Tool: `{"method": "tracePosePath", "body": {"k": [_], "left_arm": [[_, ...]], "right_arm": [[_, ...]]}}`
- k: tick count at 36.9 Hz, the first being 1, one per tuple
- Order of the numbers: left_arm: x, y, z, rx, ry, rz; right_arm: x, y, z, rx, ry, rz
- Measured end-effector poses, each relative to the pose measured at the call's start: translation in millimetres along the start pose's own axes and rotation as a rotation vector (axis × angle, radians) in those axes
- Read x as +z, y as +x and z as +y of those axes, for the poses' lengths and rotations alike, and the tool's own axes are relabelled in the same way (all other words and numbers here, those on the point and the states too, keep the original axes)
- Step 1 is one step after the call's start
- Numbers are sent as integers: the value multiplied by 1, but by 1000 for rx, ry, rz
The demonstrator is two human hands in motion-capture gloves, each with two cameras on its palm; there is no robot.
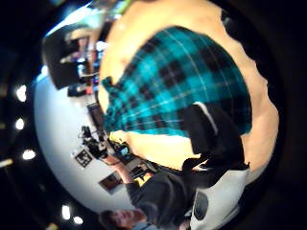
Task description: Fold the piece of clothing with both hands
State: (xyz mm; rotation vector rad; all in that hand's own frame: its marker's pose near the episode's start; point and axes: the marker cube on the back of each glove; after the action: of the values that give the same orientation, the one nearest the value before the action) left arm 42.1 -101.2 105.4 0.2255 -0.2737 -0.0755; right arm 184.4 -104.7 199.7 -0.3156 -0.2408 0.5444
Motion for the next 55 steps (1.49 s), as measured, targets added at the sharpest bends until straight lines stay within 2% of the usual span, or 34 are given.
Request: {"method": "tracePosePath", "body": {"k": [2, 6, 9, 12, 15, 18, 25, 29, 33, 40, 46, 49, 52, 55], "left_arm": [[8, 8, 22, 15, -123, 44], [56, 26, 33, 30, -412, 63], [81, 34, 46, 20, -637, 39], [100, 37, 46, -1, -722, 77], [111, 37, 36, 26, -736, 178], [111, 35, 29, 25, -759, 213], [107, 35, 26, 33, -793, 219], [109, 35, 23, 17, -757, 223], [109, 35, 26, 37, -758, 242], [109, 39, 36, 38, -793, 296], [102, 34, 29, 24, -742, 366], [94, 28, 23, -13, -735, 456], [82, 20, 22, -28, -759, 534], [68, 7, 19, -34, -717, 558]], "right_arm": [[19, 8, 0, -19, 12, 18], [46, 8, 15, 46, 65, 83], [49, -8, 69, 91, 35, 109], [54, -27, 112, 67, -63, 158], [57, -34, 113, 65, -52, 252], [57, -39, 110, 49, -33, 295], [53, -46, 98, 73, 118, 278], [55, -56, 95, -3, 173, 258], [53, -61, 89, -77, 224, 221], [48, -52, 84, -23, 222, 122], [34, -46, 82, -17, 215, 85], [19, -40, 59, 0, 280, 91], [11, -41, 17, -72, 267, 47], [-13, -58, 10, -131, 286, -3]]}}
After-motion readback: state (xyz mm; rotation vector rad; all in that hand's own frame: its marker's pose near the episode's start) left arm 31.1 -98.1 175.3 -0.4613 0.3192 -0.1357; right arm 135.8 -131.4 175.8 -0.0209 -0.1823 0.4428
